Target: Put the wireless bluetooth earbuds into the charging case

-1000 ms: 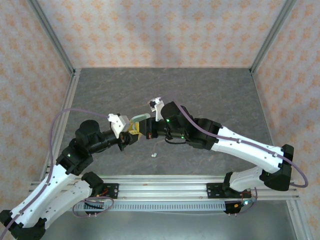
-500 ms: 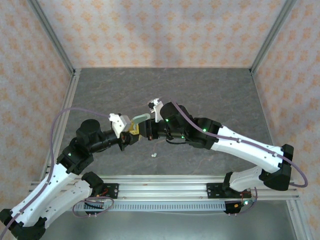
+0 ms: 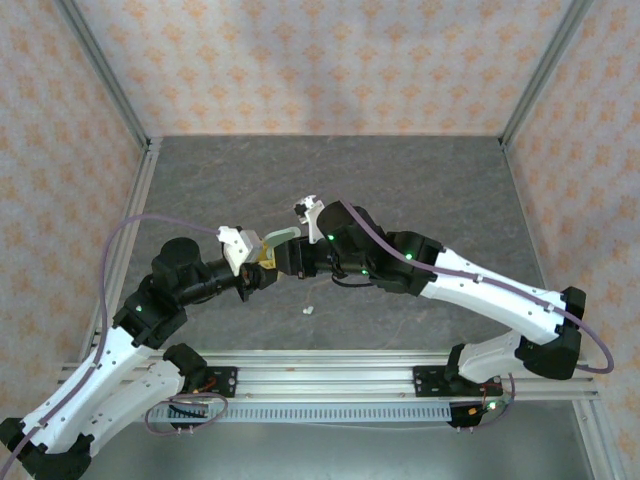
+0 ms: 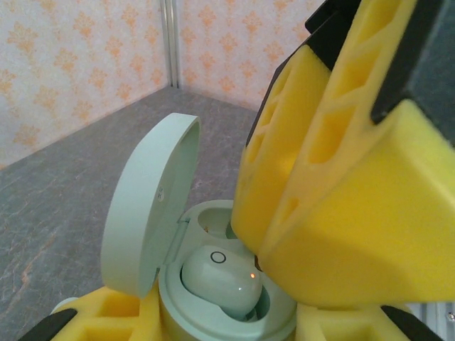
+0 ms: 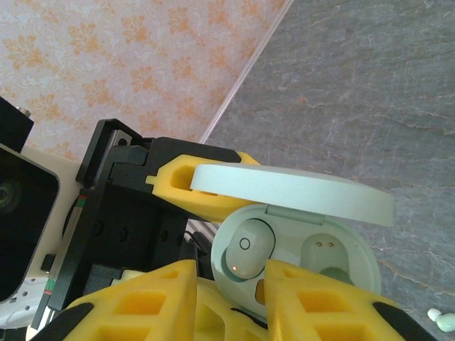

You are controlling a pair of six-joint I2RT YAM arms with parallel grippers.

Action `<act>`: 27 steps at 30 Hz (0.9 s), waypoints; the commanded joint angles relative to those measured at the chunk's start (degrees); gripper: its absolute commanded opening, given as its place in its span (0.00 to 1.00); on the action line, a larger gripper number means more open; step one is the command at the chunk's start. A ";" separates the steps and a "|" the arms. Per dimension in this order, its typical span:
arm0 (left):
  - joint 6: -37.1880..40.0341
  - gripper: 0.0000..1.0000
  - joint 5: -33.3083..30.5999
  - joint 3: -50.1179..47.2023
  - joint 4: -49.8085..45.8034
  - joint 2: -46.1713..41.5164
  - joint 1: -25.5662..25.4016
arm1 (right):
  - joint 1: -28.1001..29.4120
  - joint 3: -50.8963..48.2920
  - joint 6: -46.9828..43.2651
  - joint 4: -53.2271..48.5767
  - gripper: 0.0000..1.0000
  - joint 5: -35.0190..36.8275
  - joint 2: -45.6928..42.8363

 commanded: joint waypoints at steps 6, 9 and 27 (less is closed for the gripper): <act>0.14 0.15 0.56 1.95 1.83 -0.39 0.22 | 0.29 2.89 -0.35 -0.99 0.33 3.68 -2.31; 0.36 0.15 0.26 1.96 1.33 -0.49 0.26 | 0.29 1.84 0.61 0.32 0.33 6.25 -5.09; 1.97 0.15 -2.85 2.50 -4.32 -4.25 0.20 | -11.14 -17.92 21.71 -7.72 0.32 9.76 -10.98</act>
